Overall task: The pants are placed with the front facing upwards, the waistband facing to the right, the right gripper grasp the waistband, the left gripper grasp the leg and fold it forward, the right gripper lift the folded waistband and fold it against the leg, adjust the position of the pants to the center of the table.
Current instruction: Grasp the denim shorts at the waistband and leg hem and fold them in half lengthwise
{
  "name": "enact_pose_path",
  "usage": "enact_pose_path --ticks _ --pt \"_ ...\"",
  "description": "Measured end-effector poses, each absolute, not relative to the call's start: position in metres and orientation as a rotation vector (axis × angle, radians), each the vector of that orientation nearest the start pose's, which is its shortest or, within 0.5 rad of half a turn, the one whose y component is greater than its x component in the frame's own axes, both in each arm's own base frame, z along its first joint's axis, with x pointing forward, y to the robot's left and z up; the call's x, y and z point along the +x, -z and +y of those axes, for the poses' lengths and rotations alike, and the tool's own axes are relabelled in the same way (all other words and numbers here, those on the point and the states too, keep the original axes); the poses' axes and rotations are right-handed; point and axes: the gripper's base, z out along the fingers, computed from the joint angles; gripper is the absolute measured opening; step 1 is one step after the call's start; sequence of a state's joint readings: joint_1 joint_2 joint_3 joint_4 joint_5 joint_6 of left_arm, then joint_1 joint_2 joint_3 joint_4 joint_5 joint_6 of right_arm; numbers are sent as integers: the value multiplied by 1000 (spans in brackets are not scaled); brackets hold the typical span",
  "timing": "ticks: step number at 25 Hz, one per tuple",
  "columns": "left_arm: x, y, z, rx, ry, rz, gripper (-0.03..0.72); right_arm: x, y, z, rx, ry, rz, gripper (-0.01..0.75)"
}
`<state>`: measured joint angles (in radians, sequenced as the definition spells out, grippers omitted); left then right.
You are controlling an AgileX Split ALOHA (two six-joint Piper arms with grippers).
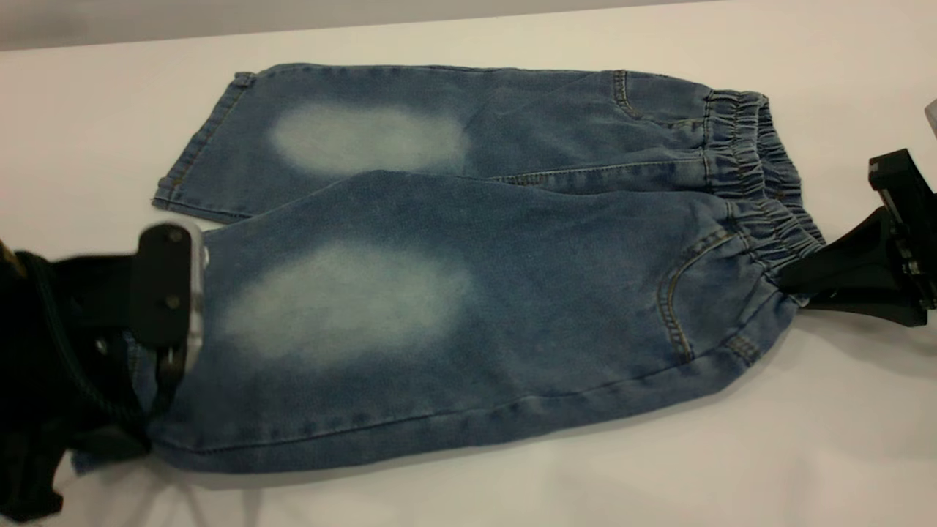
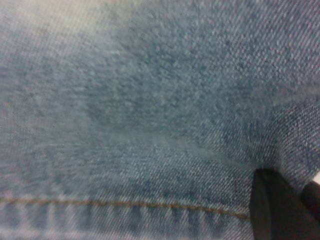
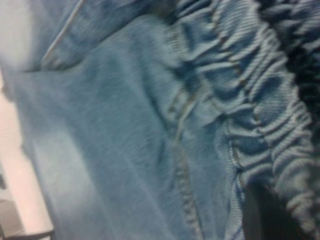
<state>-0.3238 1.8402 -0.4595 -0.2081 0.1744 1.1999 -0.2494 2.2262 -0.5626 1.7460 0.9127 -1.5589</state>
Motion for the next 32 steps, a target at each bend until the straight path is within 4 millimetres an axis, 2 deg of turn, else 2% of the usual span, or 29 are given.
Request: enact_pose_path --ticks 7,11,14,16,21,28,32 --pt "198 -86 -71 1811 1 2366 31 217 -30 14 631 -1311 2619 34" --pt "186 -95 -68 1783 6 2376 31 196 -41 13 703 -1321 2608 34" --pt "174 -103 -64 1779 -13 2339 31 181 -49 12 757 -1324 2592 34" --pt "173 -113 -63 1772 -49 2283 31 174 -51 14 782 -1344 2586 34" --pt "187 -142 -64 1717 -232 2039 31 177 -58 18 771 -1450 2507 34" --pt "230 -184 -75 1509 -374 1817 31 181 -69 22 746 -1599 2379 34" --pt "253 -207 -68 1404 -454 1762 31 190 -73 20 706 -1640 2319 34"
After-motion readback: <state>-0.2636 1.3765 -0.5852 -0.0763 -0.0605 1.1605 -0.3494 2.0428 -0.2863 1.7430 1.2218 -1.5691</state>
